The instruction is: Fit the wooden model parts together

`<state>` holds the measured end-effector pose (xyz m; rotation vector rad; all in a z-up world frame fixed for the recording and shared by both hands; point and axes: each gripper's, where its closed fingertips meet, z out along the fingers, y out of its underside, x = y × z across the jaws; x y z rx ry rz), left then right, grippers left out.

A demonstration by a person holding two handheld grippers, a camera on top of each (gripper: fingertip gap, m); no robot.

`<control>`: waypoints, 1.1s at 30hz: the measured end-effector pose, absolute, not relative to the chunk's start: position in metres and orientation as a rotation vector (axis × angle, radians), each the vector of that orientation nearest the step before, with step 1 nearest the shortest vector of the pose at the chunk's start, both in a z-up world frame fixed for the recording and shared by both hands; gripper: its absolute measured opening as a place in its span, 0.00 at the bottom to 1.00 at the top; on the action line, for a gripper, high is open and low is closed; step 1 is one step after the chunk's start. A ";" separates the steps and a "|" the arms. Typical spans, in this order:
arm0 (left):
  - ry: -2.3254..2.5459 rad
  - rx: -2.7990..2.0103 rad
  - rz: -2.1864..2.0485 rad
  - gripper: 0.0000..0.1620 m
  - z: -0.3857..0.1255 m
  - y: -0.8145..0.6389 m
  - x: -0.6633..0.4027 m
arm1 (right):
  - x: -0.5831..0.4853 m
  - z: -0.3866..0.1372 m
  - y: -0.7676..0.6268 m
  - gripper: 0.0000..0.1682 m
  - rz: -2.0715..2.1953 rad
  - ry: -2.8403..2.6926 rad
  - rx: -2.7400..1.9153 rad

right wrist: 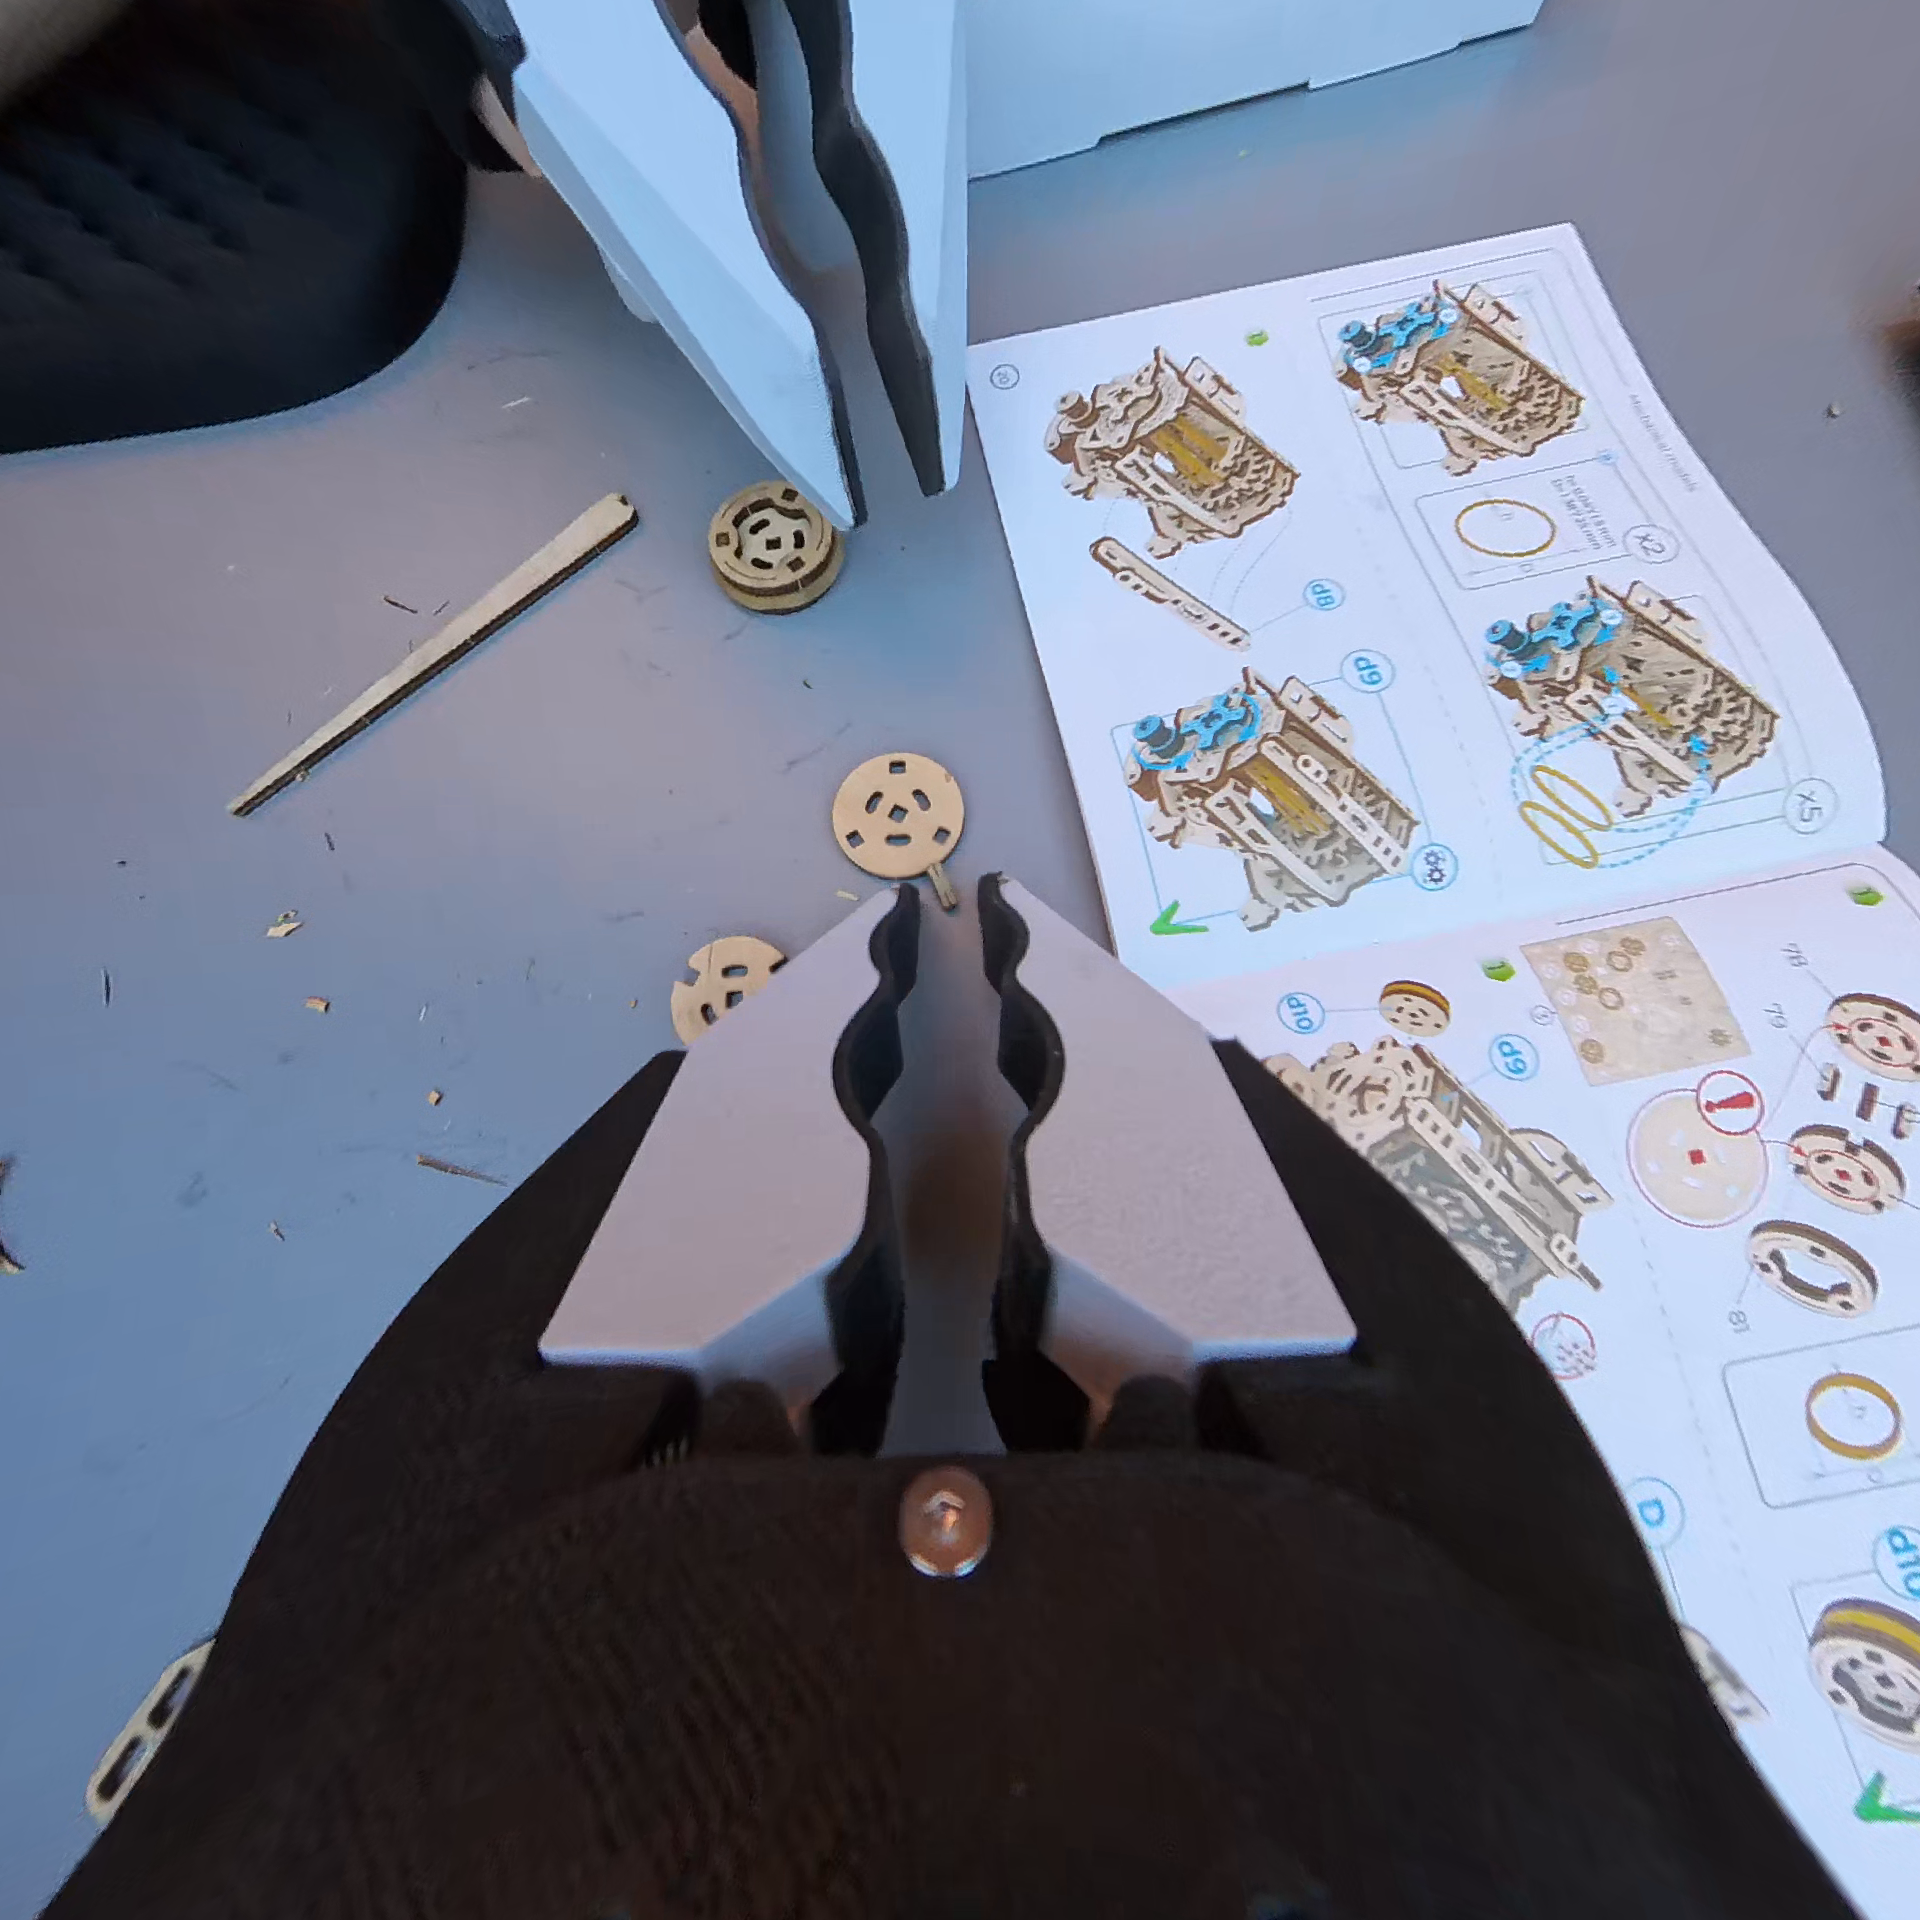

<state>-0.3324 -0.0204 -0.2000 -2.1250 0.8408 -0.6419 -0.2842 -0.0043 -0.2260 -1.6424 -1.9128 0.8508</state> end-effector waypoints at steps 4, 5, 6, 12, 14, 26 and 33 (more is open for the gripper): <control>0.774 -2.122 -0.732 0.08 -0.195 -0.019 -0.329 | -0.284 -0.221 0.000 0.01 0.730 -1.947 -1.540; 0.743 -2.121 -0.775 0.08 -0.193 -0.018 -0.326 | -0.285 -0.214 -0.002 0.01 0.700 -1.951 -1.467; 0.713 -2.116 -0.833 0.09 -0.190 -0.018 -0.322 | -0.287 -0.207 -0.006 0.01 0.668 -1.951 -1.393; 0.560 -2.011 -1.195 0.11 -0.163 -0.020 -0.298 | -0.296 -0.177 -0.020 0.01 0.482 -1.920 -1.118; 0.544 -1.994 -1.242 0.11 -0.159 -0.021 -0.295 | -0.299 -0.171 -0.021 0.01 0.436 -1.904 -1.075; 0.570 -1.993 -1.327 0.01 -0.160 -0.028 -0.286 | -0.301 -0.159 -0.026 0.01 0.391 -1.874 -0.987; 0.611 -1.876 -1.322 0.00 -0.141 -0.031 -0.290 | -0.299 -0.136 -0.028 0.08 0.570 -1.761 -0.986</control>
